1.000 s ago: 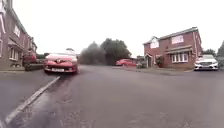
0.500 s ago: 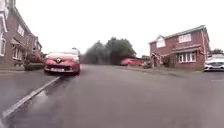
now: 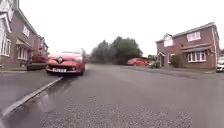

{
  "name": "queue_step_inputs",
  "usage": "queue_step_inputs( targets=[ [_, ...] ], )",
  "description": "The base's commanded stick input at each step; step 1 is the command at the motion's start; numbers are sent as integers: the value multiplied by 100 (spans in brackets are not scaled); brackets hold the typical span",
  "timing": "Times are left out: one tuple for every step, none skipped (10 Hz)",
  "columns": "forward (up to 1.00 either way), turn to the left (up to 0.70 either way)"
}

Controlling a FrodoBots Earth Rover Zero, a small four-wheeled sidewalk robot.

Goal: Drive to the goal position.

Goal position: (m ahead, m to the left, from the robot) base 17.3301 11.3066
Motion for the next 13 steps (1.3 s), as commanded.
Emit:
queue_step_inputs(
  targets=[
    [100,0],
    [100,0],
    [100,0],
    [100,0],
    [100,0],
    [100,0],
    [100,7],
    [100,29],
    [100,40],
    [100,40],
    [100,22],
    [100,0],
    [100,0]
  ],
)
